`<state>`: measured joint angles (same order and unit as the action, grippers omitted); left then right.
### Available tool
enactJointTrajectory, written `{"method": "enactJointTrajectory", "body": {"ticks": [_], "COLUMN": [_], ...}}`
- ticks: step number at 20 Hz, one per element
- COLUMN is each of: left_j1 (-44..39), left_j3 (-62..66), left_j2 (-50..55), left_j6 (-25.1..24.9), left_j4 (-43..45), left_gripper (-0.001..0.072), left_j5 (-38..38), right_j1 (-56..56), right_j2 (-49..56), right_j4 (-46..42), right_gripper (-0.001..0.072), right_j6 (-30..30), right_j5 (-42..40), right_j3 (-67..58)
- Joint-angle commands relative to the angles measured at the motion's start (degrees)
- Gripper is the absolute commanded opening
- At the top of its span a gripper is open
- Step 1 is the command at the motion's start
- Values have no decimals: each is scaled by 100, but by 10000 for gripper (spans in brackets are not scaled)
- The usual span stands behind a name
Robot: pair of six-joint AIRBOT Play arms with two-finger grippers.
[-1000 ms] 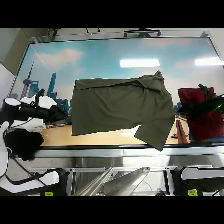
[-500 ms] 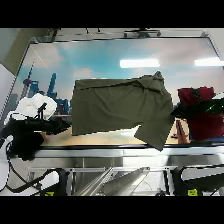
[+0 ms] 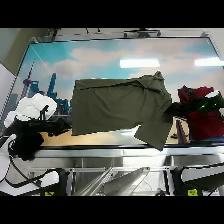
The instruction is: Fold the shirts.
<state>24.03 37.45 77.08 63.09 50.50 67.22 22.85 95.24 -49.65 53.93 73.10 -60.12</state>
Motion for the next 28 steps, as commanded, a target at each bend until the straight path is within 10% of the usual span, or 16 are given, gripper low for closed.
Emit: {"method": "enactJointTrajectory", "body": {"ticks": [1,9,10,13,16,17,22,28], "left_j1": [-94,-739,-732,-723,-730,-756,-612,162], "left_j3": [-4,11,48,227,415,435,1314,3759], "left_j2": [376,734,680,439,387,385,42,-1891], "left_j6": [-321,-321,-323,-323,-308,-317,-911,-1335], "left_j4": [-365,-424,-400,-407,-428,-511,-2245,-5637], "left_gripper": [286,264,101,26,29,28,22,22], "left_j5": [131,63,72,46,57,52,1419,2651], "right_j1": [-20,22,57,168,203,195,254,859], "right_j2": [0,-11,-11,-11,-11,-15,-935,-4575], "right_j4": [46,-39,-46,-17,304,503,1904,4017], "right_gripper": [383,364,364,363,16,19,19,19], "right_j6": [-11,7,7,9,-20,-46,-498,-772], "right_j5": [168,389,389,391,385,420,1113,575], "right_j3": [-2,-4,-4,-4,-4,-4,-15,-1049]}}
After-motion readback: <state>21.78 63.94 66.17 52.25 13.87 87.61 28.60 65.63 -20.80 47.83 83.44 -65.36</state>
